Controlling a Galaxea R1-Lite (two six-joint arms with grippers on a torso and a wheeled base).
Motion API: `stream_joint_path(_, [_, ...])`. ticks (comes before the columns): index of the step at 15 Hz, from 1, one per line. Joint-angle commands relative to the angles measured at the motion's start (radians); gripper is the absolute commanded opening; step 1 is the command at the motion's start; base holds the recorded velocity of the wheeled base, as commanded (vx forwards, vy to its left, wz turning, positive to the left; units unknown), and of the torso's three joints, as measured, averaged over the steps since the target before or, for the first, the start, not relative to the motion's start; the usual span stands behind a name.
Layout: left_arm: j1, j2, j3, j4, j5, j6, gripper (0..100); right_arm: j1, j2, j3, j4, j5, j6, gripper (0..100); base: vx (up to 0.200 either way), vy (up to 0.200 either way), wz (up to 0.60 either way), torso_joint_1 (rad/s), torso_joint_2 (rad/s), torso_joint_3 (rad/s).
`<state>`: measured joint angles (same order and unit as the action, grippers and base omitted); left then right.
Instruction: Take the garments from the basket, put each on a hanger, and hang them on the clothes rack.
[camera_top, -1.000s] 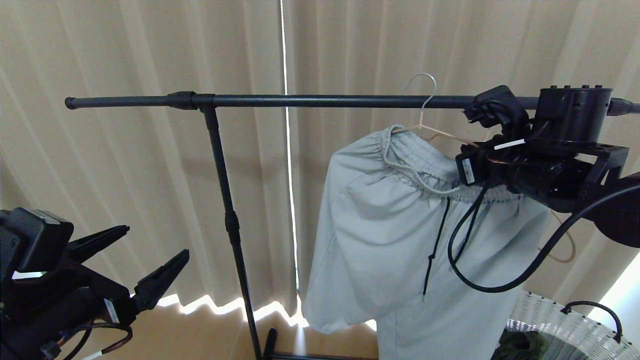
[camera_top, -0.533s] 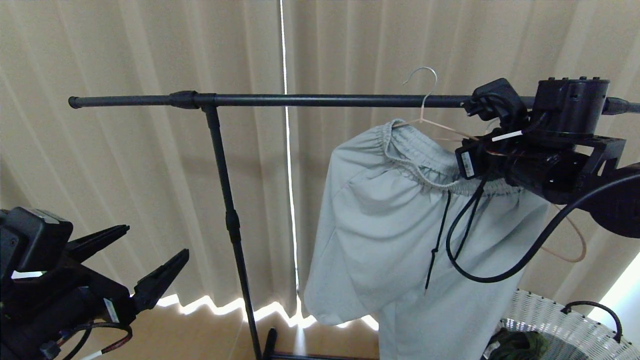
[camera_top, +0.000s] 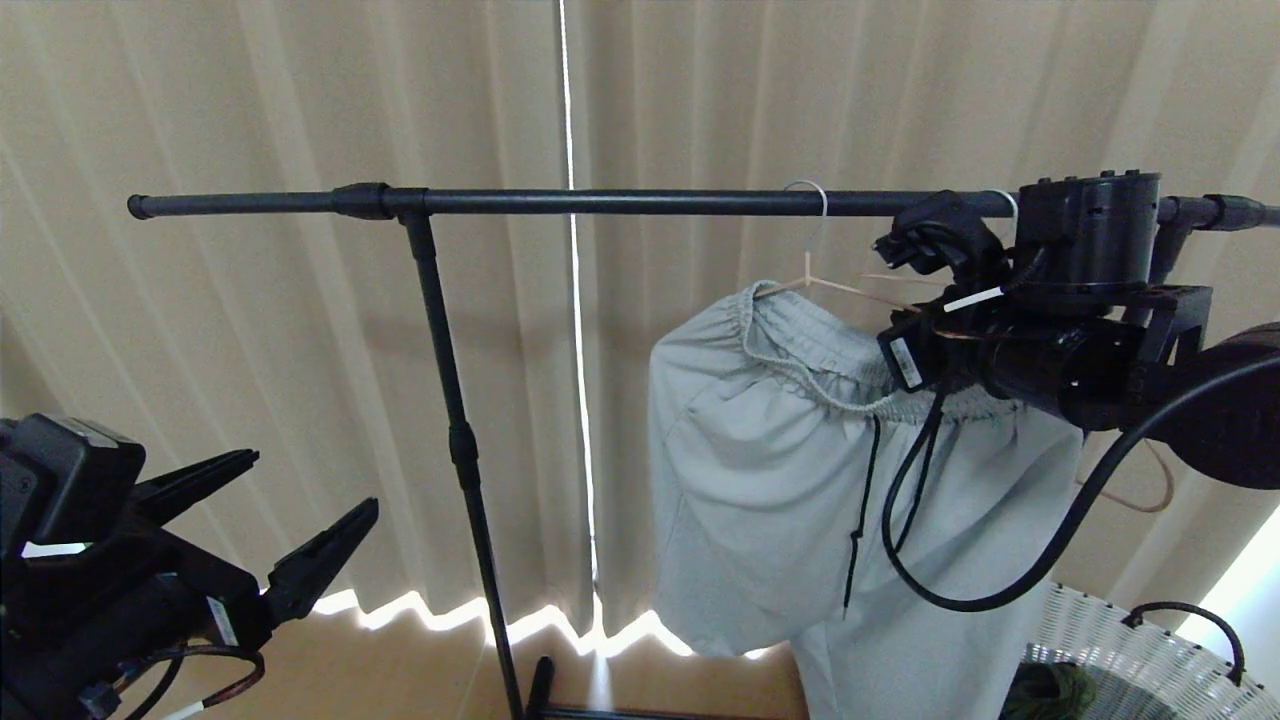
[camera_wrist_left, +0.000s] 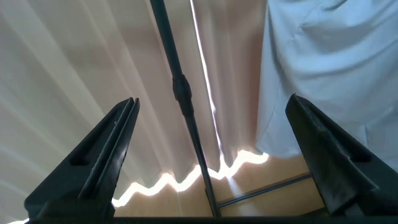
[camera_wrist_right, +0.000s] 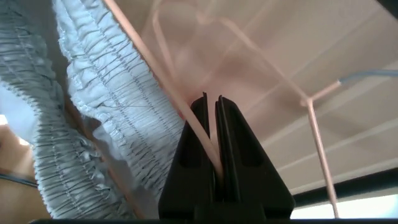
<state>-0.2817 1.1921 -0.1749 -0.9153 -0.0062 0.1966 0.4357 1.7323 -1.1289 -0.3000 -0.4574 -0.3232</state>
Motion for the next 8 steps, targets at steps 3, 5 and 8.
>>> stream_joint_path(3, [0.001, 0.000, 0.000, 0.000, 0.000, 0.000, 100, 0.031, -0.007, -0.006, -0.001, 0.000, -0.010, 0, 0.000, 0.000, 0.00, 0.000, 0.00, 0.000])
stream_joint_path(5, [0.001, 0.000, 0.000, 0.000, 0.000, 0.000, 100, 0.035, -0.007, -0.006, -0.002, 0.000, -0.011, 0, 0.000, 0.000, 0.00, 0.000, 0.00, 0.000])
stream_joint_path(8, [0.006, 0.000, 0.000, 0.000, 0.000, 0.000, 100, 0.057, -0.019, 0.001, -0.018, 0.011, -0.008, 100, 0.000, 0.000, 0.00, 0.000, 0.00, 0.000])
